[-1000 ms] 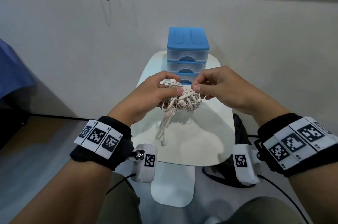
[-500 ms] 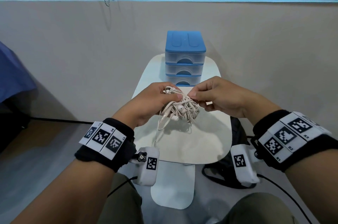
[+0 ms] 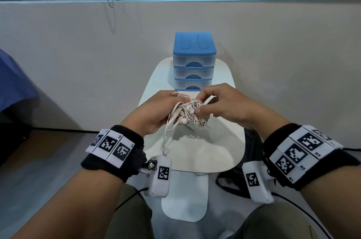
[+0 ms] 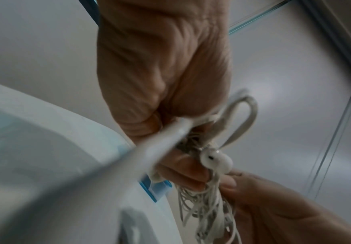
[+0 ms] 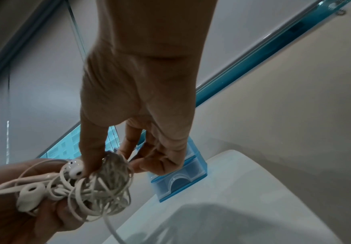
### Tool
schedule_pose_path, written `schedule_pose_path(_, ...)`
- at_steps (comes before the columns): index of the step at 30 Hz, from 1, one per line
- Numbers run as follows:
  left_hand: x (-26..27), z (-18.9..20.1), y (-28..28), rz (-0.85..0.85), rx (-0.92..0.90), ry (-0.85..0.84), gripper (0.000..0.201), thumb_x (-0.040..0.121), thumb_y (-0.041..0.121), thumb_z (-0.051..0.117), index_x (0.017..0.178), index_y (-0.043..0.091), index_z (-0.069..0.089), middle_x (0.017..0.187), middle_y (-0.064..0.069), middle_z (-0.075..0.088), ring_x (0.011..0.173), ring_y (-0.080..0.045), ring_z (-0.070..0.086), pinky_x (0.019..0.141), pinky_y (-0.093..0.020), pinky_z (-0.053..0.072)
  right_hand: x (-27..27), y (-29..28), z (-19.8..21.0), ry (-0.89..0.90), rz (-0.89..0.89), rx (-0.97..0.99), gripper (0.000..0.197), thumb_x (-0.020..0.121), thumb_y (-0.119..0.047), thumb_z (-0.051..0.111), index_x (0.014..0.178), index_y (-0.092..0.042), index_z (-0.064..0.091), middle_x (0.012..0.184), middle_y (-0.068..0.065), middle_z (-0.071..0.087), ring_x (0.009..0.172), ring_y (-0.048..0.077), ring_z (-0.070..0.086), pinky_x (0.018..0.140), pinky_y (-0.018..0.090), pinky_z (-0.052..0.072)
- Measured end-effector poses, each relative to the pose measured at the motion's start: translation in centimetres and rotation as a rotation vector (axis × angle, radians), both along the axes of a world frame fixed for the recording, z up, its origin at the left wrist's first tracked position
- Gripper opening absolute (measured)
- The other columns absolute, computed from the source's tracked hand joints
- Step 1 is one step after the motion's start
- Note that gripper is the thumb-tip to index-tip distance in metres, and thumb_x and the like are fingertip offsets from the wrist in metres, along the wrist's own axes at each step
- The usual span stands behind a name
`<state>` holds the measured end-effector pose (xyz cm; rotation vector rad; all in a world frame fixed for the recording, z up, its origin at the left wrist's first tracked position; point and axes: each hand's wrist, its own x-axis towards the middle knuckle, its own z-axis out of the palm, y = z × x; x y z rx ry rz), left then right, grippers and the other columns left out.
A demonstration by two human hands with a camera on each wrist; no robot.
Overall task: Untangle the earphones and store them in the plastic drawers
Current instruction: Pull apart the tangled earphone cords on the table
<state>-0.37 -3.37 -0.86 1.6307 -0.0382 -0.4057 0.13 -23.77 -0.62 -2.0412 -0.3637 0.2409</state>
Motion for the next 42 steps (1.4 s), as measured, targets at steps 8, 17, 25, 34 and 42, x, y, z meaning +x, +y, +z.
schedule_pose_path(8,-0.5,0.8,0.7,-0.165,0.337,-0.089,0.064,0.076,0.073,0.069,0.128,0.040,0.055,0.115,0.009,0.069,0.097,-0.012,0.066,0.085,-0.033,0.053,0.7,-0.6,-0.3,0.135,-0.003,-0.023,0.012,0.098,-0.016,0.067,0.086,-0.016,0.068,0.079,-0.004,0.061,0.075,0.012,0.052,0.074,0.030,0.039)
schedule_pose_path(17,-0.9,0.4,0.1,-0.168,0.314,-0.274,0.037,0.088,0.001,0.064,0.107,0.031,0.054,0.105,-0.016,0.067,0.072,-0.022,0.054,0.067,-0.040,0.044,1.7,-0.5,-1.1,0.280,0.063,0.079,0.012,0.105,-0.018,0.055,0.107,-0.012,0.065,0.088,0.003,0.061,0.080,0.015,0.050,0.077,0.035,0.037)
schedule_pose_path(25,-0.7,0.4,0.2,-0.098,0.356,-0.431,0.022,0.090,0.001,0.060,0.093,0.022,0.058,0.113,0.002,0.065,0.071,-0.018,0.056,0.067,-0.035,0.046,2.0,-0.8,-1.7,0.323,0.018,0.189,0.011,0.105,-0.020,0.055,0.109,-0.015,0.064,0.096,0.004,0.061,0.086,0.015,0.048,0.073,0.033,0.037)
schedule_pose_path(34,0.5,0.3,0.3,-0.018,0.611,-0.613,0.022,0.071,0.030,0.093,0.082,0.032,0.074,0.111,0.011,0.065,0.092,-0.012,0.070,0.087,-0.039,0.058,1.8,-1.1,-2.6,0.332,-0.008,0.197,0.012,0.105,-0.021,0.054,0.102,-0.018,0.065,0.098,0.007,0.057,0.093,0.022,0.045,0.088,0.041,0.033)
schedule_pose_path(42,1.1,0.4,-0.4,-0.032,0.699,-0.681,0.014,0.085,0.030,0.083,0.078,0.020,0.075,0.100,0.010,0.067,0.088,-0.008,0.066,0.080,-0.022,0.050,1.7,-0.2,-1.3,0.220,-0.110,0.051,0.012,0.103,-0.021,0.058,0.094,-0.023,0.065,0.083,-0.005,0.058,0.076,0.012,0.047,0.070,0.028,0.035)
